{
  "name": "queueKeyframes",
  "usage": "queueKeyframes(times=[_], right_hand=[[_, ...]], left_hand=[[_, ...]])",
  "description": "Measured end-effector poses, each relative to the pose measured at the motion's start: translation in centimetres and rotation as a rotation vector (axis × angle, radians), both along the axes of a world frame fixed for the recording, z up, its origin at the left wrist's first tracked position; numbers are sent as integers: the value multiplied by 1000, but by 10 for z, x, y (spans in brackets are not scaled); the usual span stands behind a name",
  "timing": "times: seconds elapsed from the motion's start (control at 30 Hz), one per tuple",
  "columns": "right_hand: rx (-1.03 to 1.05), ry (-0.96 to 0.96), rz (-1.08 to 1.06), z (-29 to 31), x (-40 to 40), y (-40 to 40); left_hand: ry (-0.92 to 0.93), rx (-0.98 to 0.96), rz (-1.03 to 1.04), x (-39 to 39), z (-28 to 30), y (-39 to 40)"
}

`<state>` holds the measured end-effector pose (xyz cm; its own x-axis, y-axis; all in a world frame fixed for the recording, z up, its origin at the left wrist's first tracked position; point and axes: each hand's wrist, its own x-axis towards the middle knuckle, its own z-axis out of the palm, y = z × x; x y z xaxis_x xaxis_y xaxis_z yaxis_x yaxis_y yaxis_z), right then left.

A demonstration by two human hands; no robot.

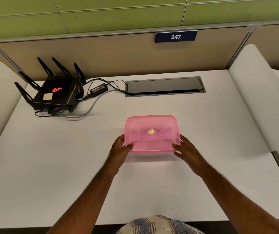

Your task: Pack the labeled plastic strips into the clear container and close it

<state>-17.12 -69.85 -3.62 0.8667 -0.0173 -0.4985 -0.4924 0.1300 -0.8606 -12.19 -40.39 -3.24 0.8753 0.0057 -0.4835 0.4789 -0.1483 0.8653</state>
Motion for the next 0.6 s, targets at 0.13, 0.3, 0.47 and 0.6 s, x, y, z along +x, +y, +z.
queueKeyframes(times=[0.13,0.3,0.47,0.6], right_hand=[[1,5,4,-3,7,-1],[2,19,2,-5,7,1],[-62,-20,27,0,5,3],[-441,-120,31,-13,-13,-2]], left_hand=[[2,-1,-9,7,-3,0],[1,2,-44,9,-9,2],[-38,45,-77,9,-10,2],[-123,223,-29,-6,-19,11]])
